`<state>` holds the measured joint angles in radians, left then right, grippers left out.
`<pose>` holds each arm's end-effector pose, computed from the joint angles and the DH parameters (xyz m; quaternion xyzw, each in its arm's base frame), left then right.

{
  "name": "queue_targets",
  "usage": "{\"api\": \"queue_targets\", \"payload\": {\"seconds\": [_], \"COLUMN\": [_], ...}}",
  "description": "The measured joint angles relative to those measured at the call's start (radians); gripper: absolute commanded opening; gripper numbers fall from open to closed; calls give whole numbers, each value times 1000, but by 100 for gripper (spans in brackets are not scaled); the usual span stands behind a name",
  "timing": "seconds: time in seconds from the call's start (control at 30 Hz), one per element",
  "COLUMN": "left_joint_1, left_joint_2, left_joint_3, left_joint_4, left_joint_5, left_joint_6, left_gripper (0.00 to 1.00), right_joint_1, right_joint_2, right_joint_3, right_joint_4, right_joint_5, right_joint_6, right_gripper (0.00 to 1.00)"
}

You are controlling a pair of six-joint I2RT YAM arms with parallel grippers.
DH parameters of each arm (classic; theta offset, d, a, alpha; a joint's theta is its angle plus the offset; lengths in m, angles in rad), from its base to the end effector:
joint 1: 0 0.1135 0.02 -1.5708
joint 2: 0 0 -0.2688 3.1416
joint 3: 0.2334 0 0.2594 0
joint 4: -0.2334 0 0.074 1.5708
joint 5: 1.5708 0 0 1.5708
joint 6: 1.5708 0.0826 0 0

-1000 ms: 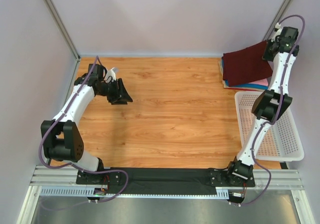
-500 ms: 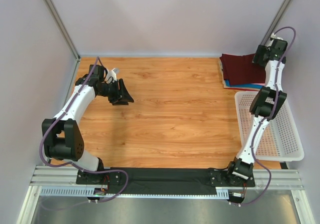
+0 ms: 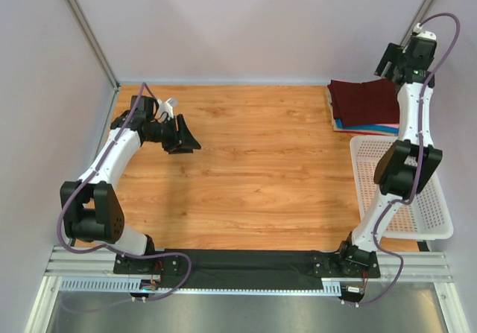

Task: Fold and stack the t-shirts
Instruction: Neatly place the folded tshirt to the corner

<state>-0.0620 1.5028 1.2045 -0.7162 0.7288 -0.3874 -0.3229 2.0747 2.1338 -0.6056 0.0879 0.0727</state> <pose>0.3282 -0.0755 0.2497 -0.0490 0.9024 -0.3912 0.1737 0.5019 -0.1756 0.3425 0.1922 0.8496 -0.0991 0.4810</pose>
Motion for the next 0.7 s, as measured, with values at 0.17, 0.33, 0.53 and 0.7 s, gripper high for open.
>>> {"api": "queue_targets", "payload": {"seconds": [0.17,0.33,0.53,0.7], "left_joint_1": [0,-4,-79,-250], "left_joint_2": [-34,-76,-188,-353], "left_joint_3": [-7,-23,-24,-22], "left_joint_4": [33,77,121,140], "left_joint_5": [20,30,-27,-129], "left_joint_6": [-1,-6,-3,5], "left_gripper": [52,53,53,54], "right_joint_1": [37,56,150,312], "right_joint_2": [-162,-175,-307,-609], "right_joint_3": [-227,-402,-600,-733], "right_joint_4": [75,78,12,-5], "right_joint_5": [-93,-203,-266,-310], "right_joint_6": [90,203,274,299], "right_gripper": [26,16,15,23]}}
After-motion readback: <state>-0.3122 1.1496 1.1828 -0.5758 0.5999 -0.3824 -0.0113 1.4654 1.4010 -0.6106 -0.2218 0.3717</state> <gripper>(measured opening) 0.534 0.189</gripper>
